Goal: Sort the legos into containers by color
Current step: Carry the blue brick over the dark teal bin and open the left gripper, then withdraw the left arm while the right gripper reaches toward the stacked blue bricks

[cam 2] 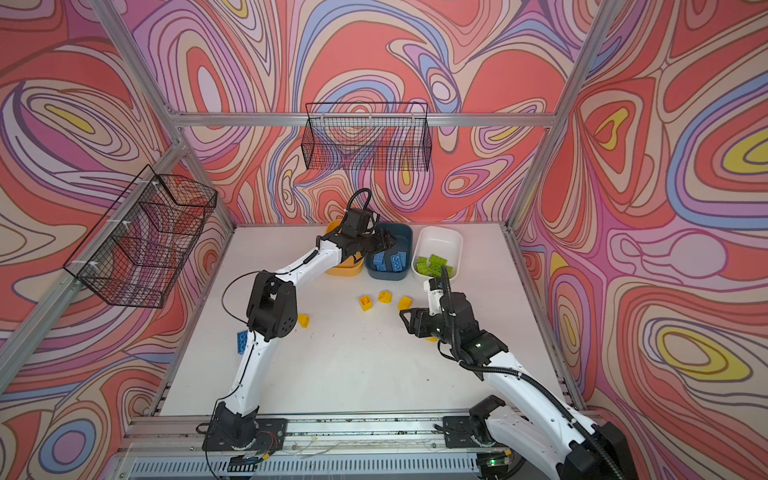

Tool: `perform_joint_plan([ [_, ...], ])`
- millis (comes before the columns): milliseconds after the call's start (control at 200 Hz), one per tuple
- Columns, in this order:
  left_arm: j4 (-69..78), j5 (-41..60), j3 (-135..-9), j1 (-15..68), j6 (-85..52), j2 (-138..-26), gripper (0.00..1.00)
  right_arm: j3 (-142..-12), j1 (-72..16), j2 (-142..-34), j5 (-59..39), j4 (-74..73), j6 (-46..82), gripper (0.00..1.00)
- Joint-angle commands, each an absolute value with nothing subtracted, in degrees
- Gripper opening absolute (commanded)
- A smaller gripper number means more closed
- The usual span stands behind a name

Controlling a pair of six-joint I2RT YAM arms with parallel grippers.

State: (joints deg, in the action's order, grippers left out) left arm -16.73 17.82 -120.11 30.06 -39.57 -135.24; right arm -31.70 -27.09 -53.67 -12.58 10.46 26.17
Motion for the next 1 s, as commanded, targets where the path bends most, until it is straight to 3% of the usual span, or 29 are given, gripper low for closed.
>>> perform_joint_plan([
  [0,-15.6,14.2,-116.0,30.1,-36.4,-124.5,0.74,-33.5,-29.1,-55.8,-10.3,11.1,24.9,0.71],
  [195,-12.7,8.6,-101.0,29.5,-31.7,-104.5,0.76,-38.4,-38.0,-66.9,-6.5,5.0,25.5,0.72],
  [496,-19.5,3.0,-79.7,21.0,-30.6,-69.8,0.75,-57.7,-54.4,-94.7,-3.9,-2.3,25.2,0.71],
  [621,-26.5,-2.9,-78.6,20.1,-26.2,-56.7,0.77,-70.5,-60.5,-107.9,-6.6,-3.1,21.6,0.71],
  [721,-33.5,-8.4,-79.7,20.1,-25.0,-49.1,0.78,-80.3,-62.4,-117.7,-14.1,-3.6,19.8,0.7],
  [997,-44.9,-14.4,-81.3,20.2,-25.4,-38.6,0.77,-99.8,-66.3,-134.6,-20.5,-0.9,11.1,0.7],
])
